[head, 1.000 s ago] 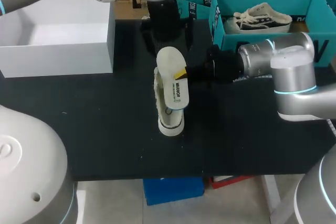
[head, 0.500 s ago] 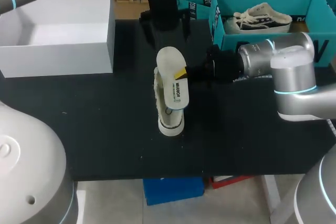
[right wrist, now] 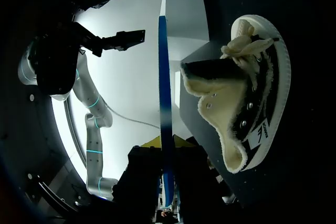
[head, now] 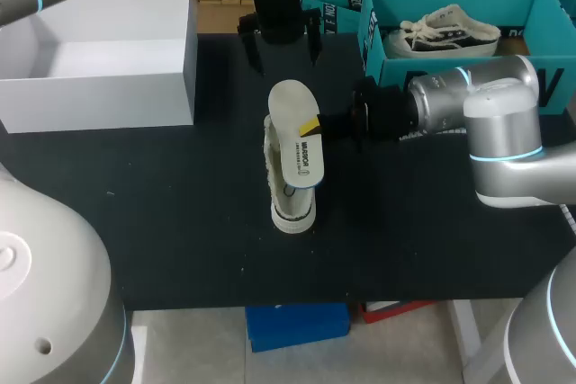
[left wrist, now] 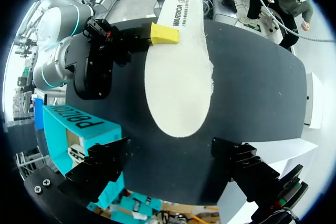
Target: Take the shoe out of the shoebox, open the shoe tongue, remove and reinsert the insole, then place the shoe into the shoebox
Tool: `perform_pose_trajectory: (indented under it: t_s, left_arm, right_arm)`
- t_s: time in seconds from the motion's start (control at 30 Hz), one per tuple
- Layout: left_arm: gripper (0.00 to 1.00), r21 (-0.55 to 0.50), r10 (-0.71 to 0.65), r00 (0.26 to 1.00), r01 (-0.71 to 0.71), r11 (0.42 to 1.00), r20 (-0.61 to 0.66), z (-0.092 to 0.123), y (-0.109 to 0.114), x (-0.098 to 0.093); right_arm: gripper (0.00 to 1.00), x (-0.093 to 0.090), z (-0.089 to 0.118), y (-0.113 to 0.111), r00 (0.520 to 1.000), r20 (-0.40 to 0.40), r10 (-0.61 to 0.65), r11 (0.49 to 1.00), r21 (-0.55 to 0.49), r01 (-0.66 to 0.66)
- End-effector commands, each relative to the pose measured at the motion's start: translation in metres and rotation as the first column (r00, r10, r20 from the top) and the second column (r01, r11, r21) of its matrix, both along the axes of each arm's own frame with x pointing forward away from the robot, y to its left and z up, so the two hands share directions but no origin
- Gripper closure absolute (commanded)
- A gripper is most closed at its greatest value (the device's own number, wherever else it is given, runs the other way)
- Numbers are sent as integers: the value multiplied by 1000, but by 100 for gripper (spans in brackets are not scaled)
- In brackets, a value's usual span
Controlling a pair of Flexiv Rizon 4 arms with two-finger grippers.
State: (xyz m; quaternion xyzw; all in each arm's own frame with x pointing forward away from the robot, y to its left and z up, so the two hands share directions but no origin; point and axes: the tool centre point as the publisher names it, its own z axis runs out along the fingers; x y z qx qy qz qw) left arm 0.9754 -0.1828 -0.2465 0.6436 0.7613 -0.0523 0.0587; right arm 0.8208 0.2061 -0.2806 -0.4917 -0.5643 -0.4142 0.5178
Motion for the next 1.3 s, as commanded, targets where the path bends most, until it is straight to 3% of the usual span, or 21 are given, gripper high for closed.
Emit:
perform_pose_trajectory:
  t_s: [0.03, 0.4, 0.6, 0.93, 1.3]
  left_arm:
    - [0, 5, -1, 1000, 1, 1000, -11, -6, -4, 11]
    - [0, -2, 2, 1000, -2, 1000, -23, -12, -2, 15]
    - [0, -6, 7, 1000, -7, 1000, -26, -9, 0, 7]
    - [0, -4, 10, 1000, -10, 1000, -13, 5, 0, -27]
    - [0, 5, 3, 1000, -3, 1000, 6, 13, 5, -80]
  right_arm:
    - [100, 0, -1, 1, 1000, 1, -2, 1000, -1, 2]
    - [100, 0, -1, 1, 1000, 1, -2, 1000, -1, 2]
    - [100, 0, -1, 1, 1000, 1, -2, 1000, -1, 2]
    - [100, 0, -1, 1, 1000, 1, -2, 1000, -1, 2]
    - [100, 0, -1, 1, 1000, 1, -2, 1000, -1, 2]
